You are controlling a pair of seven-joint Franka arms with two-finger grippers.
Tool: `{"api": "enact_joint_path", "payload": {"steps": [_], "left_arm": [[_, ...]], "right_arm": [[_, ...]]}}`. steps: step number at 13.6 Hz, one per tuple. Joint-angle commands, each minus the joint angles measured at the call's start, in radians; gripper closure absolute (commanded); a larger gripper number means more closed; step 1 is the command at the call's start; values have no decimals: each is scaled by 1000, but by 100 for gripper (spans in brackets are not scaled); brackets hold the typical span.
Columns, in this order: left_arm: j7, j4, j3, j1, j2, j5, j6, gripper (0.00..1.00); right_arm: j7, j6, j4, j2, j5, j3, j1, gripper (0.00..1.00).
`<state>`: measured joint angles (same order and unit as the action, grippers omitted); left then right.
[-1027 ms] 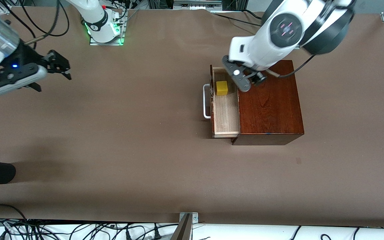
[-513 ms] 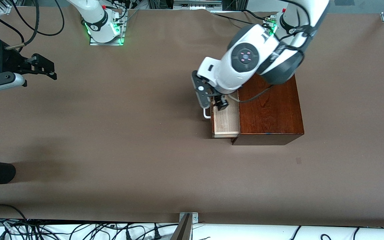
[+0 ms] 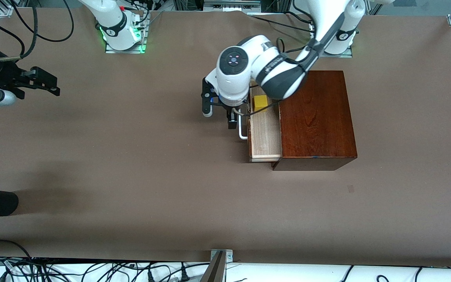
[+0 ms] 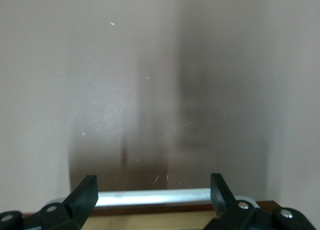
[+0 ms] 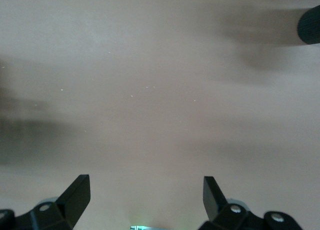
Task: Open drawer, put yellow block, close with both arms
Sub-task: 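Lower the left gripper to the drawer front, then push the drawer into the box with the left gripper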
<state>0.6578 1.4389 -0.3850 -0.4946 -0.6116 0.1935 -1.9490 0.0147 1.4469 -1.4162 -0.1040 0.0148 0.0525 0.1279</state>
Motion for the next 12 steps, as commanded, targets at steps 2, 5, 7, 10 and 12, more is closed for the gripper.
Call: {"api": "enact_joint_path", "payload": {"steps": [2,5,7,10,12], "left_arm": [[29,-37,5,-16,-57,92,4,0],[61,-22,6,-21,-62,132,28,0],[106,-23,14,-10,-59,136,115,0],[105,-23,31,-4,-54,182,215,0],[97,-23,31,-4,-56,214,269,0]], "right_arm": [[-10,-16,-1,15,-23,-2,-2,0],[-13,-17,-1,14,-9,-2,-4,0],[-16,-16,-3,12,-10,-2,-5,0],[-13,-16,-3,6,-9,-2,-7,0],[-16,-16,-1,9,-9,-2,-5,0]]}}
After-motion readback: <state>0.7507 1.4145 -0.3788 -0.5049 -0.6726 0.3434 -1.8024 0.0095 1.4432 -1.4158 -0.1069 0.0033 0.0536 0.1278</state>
